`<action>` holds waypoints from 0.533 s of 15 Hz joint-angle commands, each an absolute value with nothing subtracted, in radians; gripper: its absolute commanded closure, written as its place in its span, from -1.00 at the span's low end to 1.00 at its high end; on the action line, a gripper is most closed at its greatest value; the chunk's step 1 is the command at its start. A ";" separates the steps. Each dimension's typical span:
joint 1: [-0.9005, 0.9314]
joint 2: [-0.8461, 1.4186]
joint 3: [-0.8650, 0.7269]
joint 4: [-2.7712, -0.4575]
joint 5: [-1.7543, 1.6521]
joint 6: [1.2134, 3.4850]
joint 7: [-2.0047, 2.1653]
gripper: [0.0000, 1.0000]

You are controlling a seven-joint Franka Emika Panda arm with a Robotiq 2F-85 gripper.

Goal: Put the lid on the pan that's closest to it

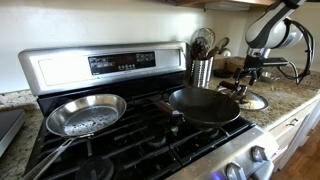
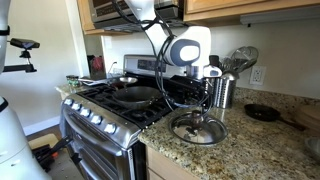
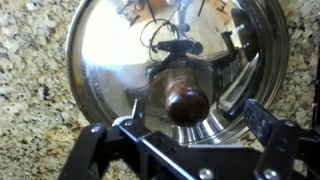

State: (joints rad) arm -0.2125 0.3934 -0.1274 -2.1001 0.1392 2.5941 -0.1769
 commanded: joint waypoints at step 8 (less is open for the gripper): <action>-0.230 0.464 -0.127 -2.018 0.129 2.506 -0.143 -0.12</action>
State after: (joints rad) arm -0.2146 0.4451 -0.1329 -2.0502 0.1381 2.5500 -0.1689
